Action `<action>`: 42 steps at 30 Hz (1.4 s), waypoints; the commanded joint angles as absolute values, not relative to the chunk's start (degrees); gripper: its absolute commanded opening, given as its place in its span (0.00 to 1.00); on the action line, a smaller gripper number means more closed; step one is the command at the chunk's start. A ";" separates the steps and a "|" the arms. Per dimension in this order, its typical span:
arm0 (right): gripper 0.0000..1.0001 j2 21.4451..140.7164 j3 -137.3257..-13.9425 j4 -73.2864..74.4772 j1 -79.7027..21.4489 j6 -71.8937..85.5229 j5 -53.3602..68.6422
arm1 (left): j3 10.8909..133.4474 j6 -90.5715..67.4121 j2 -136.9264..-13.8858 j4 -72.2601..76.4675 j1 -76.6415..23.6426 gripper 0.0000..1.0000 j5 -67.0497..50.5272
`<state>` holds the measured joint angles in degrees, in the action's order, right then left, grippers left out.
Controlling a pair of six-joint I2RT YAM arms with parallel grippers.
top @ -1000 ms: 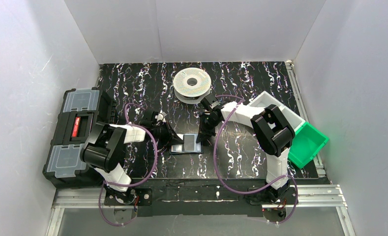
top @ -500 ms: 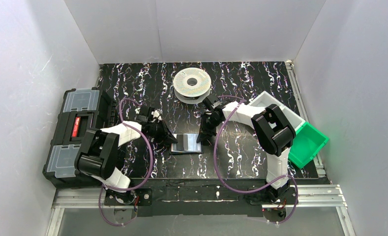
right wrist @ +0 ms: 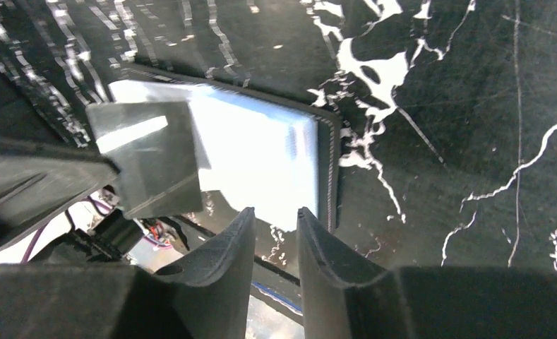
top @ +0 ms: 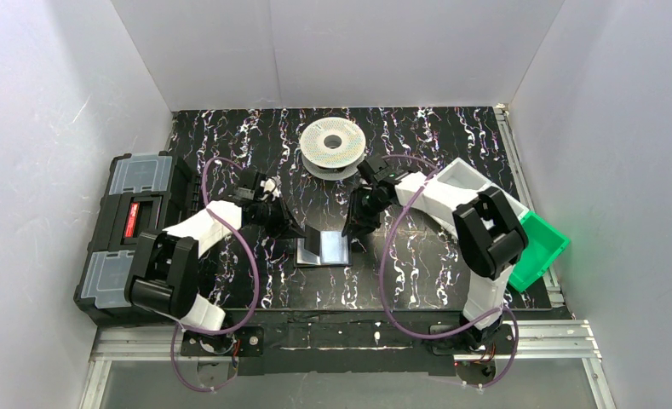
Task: Take the credit cards out of the card holder
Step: Remove the credit card from the card holder, then place the credit card in the storage box.
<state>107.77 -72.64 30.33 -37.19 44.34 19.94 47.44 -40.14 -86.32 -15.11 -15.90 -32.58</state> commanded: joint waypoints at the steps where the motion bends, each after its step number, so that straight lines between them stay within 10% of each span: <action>1: 0.41 101.62 -75.61 30.22 -36.83 43.34 20.34 | 49.70 -39.78 -83.33 -17.74 -15.57 0.00 -34.54; 9: 0.76 98.21 -74.28 22.60 -35.88 44.80 28.02 | 51.79 -43.18 -81.25 -15.65 -15.42 0.00 -38.16; 18: 0.80 94.59 -64.89 0.02 -31.68 59.86 41.68 | 50.85 -56.85 -79.28 -2.15 -13.82 0.00 -46.35; 32: 0.55 94.30 -63.48 -11.95 -30.63 70.60 43.99 | 50.25 -65.92 -81.15 7.98 -13.49 0.00 -51.10; 42: 0.01 94.22 -63.57 -8.57 -30.53 68.66 42.82 | 51.36 -61.53 -81.45 3.18 -13.51 0.01 -52.88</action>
<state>96.31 -63.83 -9.21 -30.81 70.39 42.68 50.43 -64.47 -82.04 6.94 -13.63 -49.89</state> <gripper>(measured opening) 0.101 0.009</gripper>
